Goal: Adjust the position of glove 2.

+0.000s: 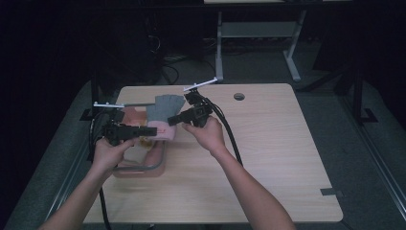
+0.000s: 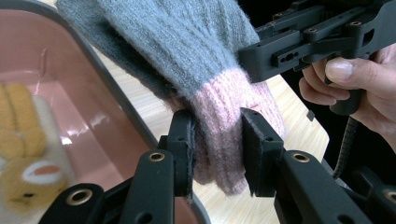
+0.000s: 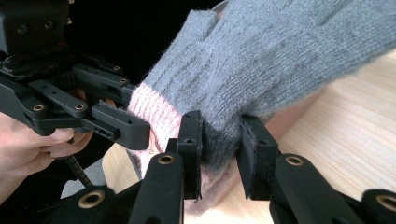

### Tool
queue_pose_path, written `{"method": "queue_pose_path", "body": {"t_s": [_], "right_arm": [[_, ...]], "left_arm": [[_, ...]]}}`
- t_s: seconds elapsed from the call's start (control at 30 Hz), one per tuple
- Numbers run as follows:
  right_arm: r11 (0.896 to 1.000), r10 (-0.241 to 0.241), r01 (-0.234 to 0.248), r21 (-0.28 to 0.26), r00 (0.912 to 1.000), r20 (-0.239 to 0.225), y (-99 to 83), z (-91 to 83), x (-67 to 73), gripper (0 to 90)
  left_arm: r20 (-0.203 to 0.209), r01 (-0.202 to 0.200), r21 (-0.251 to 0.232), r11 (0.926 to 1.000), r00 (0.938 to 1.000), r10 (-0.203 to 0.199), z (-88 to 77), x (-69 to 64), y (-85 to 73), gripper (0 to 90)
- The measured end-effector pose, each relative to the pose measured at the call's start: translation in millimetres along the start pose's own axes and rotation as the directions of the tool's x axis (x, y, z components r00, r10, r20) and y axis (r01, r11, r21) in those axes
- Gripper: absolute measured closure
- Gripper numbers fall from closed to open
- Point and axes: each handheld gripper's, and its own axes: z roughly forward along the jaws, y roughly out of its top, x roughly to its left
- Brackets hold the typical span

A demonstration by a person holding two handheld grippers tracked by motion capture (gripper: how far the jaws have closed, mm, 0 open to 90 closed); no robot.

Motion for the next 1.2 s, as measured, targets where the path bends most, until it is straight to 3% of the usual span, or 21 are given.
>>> {"method": "queue_pose_path", "body": {"t_s": [0.63, 1.2], "right_arm": [[1.0, 0.0, 0.001, 0.017, 0.9991, -0.043, 7.3, 30.8, 8.7, 71.9], [0.999, 0.02, -0.018, 0.036, 0.9978, -0.063, 9.3, 53.4, 8.7, 71.2]], "left_arm": [[-0.024, 0.009, -0.014, 0.9999, 0.9997, -0.01, -23.5, 20.3, -10.1, 68.4], [-0.053, 0.049, -0.019, 0.9986, 0.9973, -0.05, -32.5, 32.8, -19.3, 69.2]]}}
